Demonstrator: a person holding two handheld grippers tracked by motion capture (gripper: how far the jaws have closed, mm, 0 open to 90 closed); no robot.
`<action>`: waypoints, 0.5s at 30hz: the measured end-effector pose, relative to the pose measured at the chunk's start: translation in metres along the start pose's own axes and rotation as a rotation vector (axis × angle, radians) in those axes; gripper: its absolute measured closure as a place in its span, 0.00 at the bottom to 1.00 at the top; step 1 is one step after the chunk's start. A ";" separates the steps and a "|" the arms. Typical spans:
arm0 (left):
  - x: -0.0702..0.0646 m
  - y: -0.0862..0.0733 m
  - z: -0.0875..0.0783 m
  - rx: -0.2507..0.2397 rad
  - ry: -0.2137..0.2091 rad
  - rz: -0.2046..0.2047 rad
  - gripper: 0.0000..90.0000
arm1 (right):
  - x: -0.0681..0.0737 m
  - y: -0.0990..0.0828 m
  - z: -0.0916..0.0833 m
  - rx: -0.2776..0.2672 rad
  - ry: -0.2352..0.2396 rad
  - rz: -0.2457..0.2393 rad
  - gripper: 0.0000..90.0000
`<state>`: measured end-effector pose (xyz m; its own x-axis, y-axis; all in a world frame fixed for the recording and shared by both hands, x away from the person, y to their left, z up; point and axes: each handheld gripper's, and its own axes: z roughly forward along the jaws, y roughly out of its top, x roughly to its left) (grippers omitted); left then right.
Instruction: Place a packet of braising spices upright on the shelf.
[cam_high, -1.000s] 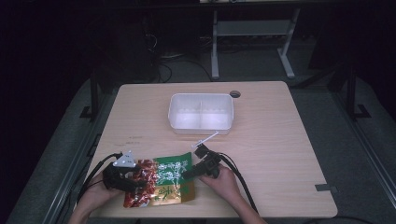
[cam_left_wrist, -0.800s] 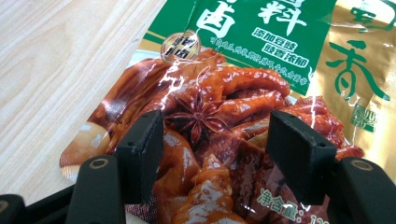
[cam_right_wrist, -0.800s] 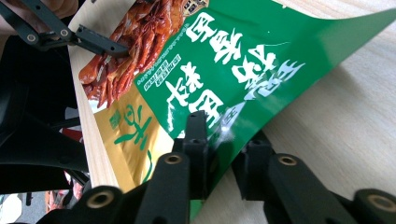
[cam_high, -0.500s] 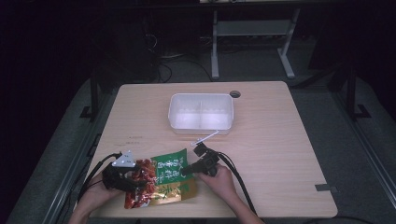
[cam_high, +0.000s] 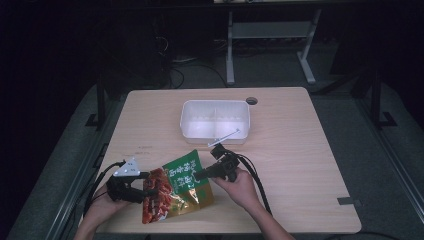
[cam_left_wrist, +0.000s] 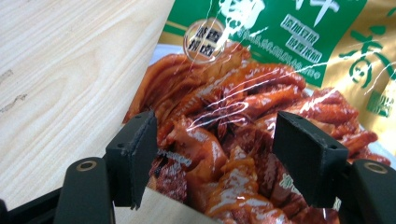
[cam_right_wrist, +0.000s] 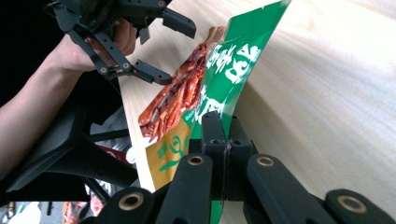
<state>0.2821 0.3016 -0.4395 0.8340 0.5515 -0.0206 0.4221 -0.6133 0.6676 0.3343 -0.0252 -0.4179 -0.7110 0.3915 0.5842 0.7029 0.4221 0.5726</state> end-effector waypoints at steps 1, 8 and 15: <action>0.000 0.000 0.000 -0.002 0.001 0.000 0.33 | 0.002 0.002 -0.002 0.001 0.001 -0.005 1.00; 0.001 0.000 -0.002 -0.013 0.011 -0.009 0.31 | 0.017 0.013 -0.017 0.006 -0.010 -0.049 1.00; 0.001 0.000 -0.002 -0.026 0.013 -0.014 0.31 | 0.034 0.027 -0.032 0.016 -0.020 -0.089 1.00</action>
<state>0.2820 0.3035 -0.4378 0.8233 0.5672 -0.0203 0.4241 -0.5911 0.6861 0.3297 -0.0272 -0.3640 -0.7711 0.3677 0.5198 0.6365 0.4688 0.6125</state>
